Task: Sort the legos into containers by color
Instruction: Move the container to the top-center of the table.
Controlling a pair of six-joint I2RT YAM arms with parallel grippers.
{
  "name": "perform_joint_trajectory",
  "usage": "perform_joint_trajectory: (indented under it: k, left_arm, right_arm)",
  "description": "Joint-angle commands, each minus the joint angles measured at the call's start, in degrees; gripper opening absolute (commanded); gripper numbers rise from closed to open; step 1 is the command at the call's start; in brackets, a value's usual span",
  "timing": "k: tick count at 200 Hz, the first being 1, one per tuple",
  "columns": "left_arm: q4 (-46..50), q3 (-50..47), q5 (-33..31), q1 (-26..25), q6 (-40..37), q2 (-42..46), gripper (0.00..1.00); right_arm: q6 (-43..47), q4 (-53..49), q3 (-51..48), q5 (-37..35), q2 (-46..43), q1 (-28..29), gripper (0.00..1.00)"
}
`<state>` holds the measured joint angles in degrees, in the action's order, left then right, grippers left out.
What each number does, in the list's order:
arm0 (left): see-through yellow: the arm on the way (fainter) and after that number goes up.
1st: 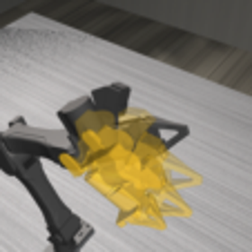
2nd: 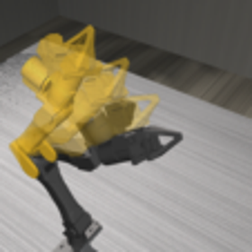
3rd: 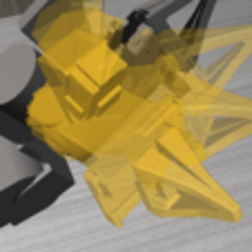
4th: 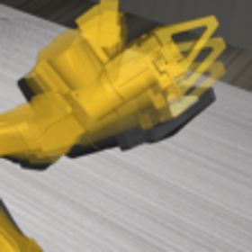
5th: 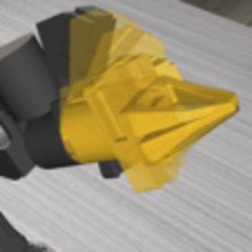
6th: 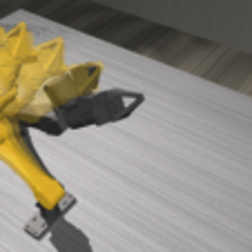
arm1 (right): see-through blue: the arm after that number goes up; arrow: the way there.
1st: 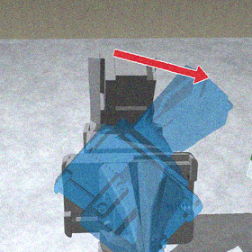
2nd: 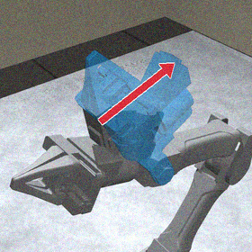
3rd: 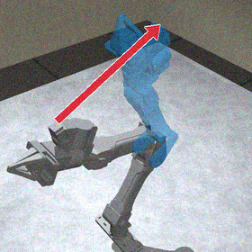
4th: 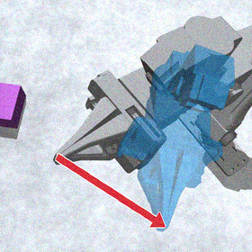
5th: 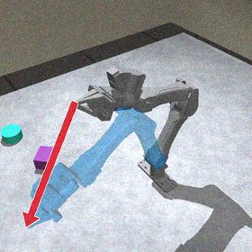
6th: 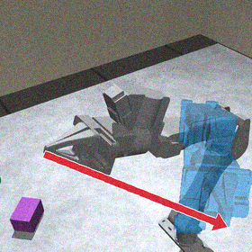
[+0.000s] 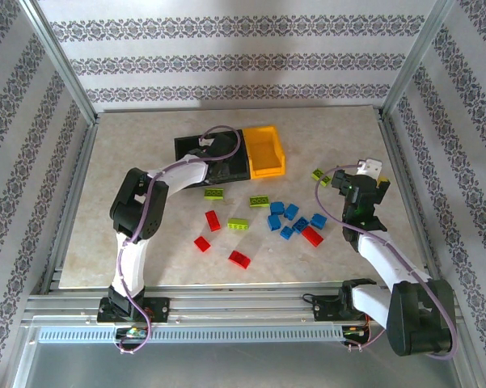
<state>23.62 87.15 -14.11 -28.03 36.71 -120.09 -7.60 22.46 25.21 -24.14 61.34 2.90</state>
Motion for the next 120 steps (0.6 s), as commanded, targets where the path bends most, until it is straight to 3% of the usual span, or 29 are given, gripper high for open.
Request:
perform_joint_trajectory:
  k: [1,73,120]
  left_arm:
    - [1.4,2.5,1.1,-1.0,0.6,-1.0,0.35]
    - [2.3,2.7,0.5,-1.0,-3.5,6.4,0.58]
    - [2.1,-3.1,1.3,-1.8,-6.4,16.0,0.72]
  right_arm:
    - [-0.9,-0.1,1.2,1.1,0.6,0.6,0.98]
    - [-1.2,-1.0,1.5,2.5,0.5,0.6,0.98]
    - [-3.0,-3.9,3.1,4.5,1.1,0.7,0.98]
